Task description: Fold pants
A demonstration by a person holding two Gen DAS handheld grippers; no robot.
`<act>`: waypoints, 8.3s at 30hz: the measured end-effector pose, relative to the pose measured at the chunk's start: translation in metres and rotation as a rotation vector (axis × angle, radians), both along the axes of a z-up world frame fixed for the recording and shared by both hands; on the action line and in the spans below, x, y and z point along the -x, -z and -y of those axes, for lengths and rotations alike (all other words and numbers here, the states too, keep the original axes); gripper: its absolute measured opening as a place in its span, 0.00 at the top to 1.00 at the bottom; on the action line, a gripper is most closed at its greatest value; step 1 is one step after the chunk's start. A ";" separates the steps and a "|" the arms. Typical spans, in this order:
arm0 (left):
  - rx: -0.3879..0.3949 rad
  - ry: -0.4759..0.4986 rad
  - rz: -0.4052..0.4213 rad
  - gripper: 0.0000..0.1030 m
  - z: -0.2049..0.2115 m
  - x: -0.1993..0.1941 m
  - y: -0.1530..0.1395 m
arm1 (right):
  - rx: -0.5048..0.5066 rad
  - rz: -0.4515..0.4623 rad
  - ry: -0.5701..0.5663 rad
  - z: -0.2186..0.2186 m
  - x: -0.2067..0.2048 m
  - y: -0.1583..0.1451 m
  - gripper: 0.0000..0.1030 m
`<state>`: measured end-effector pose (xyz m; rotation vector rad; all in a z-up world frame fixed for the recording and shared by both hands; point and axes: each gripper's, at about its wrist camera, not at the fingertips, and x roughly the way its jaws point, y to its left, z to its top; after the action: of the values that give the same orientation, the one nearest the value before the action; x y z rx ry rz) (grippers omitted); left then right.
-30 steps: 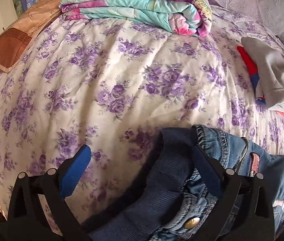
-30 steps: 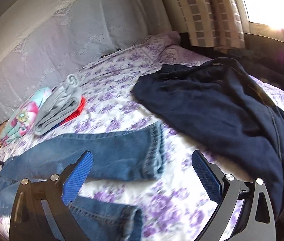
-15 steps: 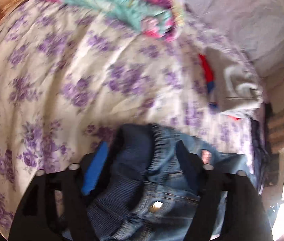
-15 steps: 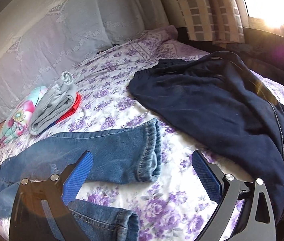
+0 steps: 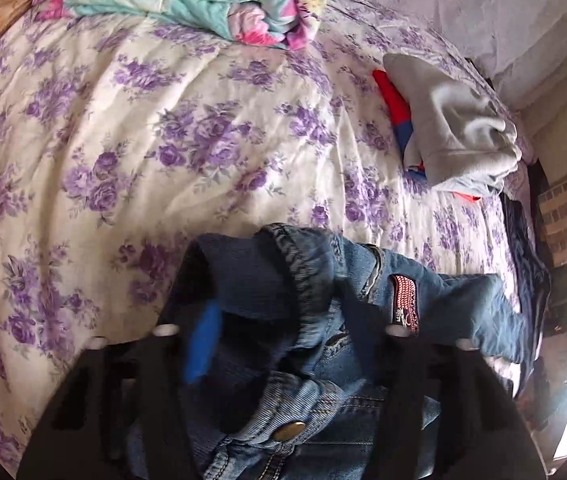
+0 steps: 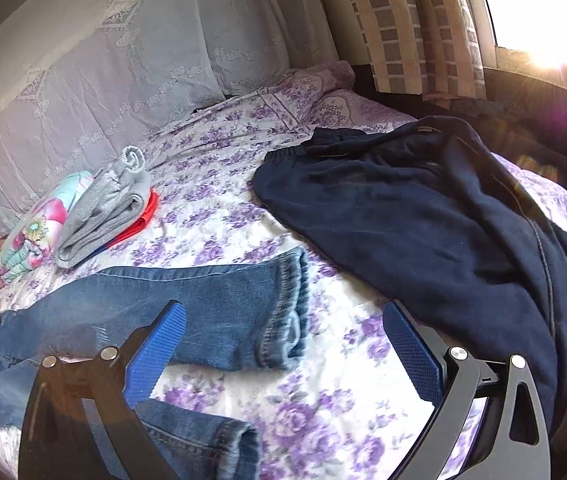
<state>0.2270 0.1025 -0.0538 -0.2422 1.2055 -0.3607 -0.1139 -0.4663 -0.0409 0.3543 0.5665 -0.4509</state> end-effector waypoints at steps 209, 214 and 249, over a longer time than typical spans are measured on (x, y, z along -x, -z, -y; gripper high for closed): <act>-0.070 -0.217 0.480 0.38 -0.041 0.252 -0.104 | 0.207 0.020 -0.893 -0.238 -0.049 -0.042 0.08; -0.106 -0.053 0.415 0.38 0.032 0.211 -0.062 | 0.177 -0.206 -0.520 -0.182 -0.136 -0.046 0.03; -0.118 0.002 0.342 0.38 0.030 0.225 -0.003 | -0.365 0.019 -0.106 0.003 0.073 0.049 0.93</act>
<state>0.0023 0.0722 -0.0504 -0.0728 0.8857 -0.3164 -0.1873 -0.4696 -0.0898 0.6730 0.6458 -0.2401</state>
